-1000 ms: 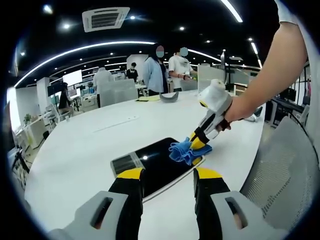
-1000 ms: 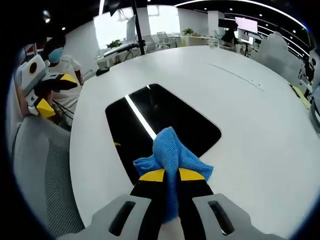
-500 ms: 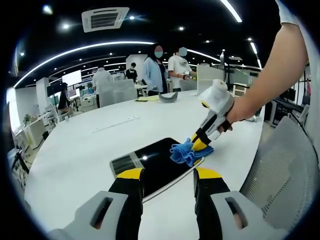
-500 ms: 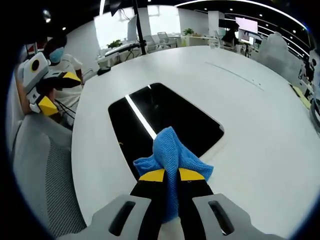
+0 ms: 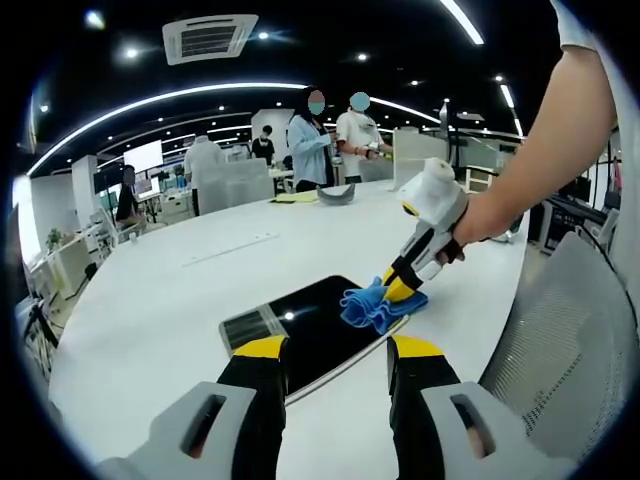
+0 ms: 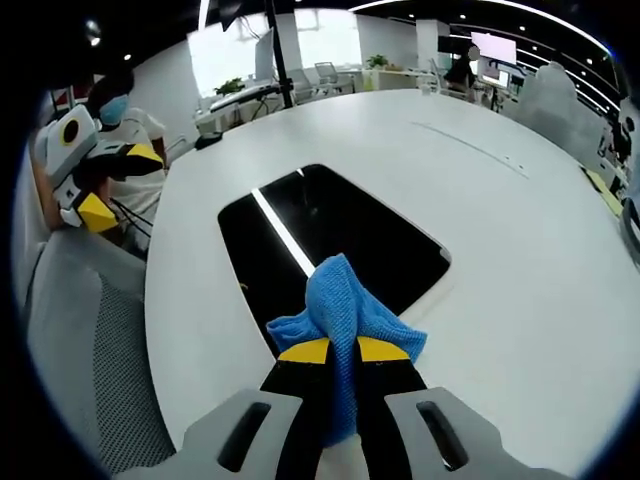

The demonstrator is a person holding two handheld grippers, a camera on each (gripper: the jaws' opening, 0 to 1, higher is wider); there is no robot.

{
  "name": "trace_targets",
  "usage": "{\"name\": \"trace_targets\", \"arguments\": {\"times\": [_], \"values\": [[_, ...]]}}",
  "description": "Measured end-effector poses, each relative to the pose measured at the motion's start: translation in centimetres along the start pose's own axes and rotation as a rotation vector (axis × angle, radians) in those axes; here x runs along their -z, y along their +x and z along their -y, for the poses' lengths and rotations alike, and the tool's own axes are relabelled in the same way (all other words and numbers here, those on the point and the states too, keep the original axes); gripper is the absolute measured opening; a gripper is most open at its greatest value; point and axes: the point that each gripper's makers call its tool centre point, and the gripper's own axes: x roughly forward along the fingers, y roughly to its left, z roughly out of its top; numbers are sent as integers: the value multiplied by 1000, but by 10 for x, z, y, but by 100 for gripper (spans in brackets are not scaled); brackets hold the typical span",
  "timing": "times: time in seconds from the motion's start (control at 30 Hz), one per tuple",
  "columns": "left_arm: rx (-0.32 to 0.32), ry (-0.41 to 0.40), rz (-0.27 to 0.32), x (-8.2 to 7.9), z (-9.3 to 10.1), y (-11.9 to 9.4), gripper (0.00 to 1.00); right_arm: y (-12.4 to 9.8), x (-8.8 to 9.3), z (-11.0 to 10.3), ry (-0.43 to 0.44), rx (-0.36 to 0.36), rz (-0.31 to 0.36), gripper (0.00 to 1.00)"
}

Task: Wipe the mirror surface with the cleaning cloth until all visible marks leave the cleaned area.

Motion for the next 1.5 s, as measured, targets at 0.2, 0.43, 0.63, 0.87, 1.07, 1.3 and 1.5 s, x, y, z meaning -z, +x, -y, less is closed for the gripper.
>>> {"name": "trace_targets", "arguments": {"times": [0.2,0.43,0.63,0.87,1.07,1.3,1.5], "values": [[3,0,0,0,0,0,38,0,0,-1,-31,9,-1,3],[2,-1,-2,1,0,0,38,3,-3,-7,-107,3,1,3],[2,-2,-3,1,0,0,38,4,-4,-6,-112,-3,1,3],[-1,-1,-3,1,0,0,38,5,-4,-6,-95,-9,8,3],[-2,-2,-3,1,-1,0,38,6,-5,-7,-90,-12,11,3],[-1,-1,-3,1,0,0,38,7,-7,-8,-93,-16,10,3],[-3,-1,-1,1,-1,0,38,10,-9,-10,-94,-21,10,3]]}}
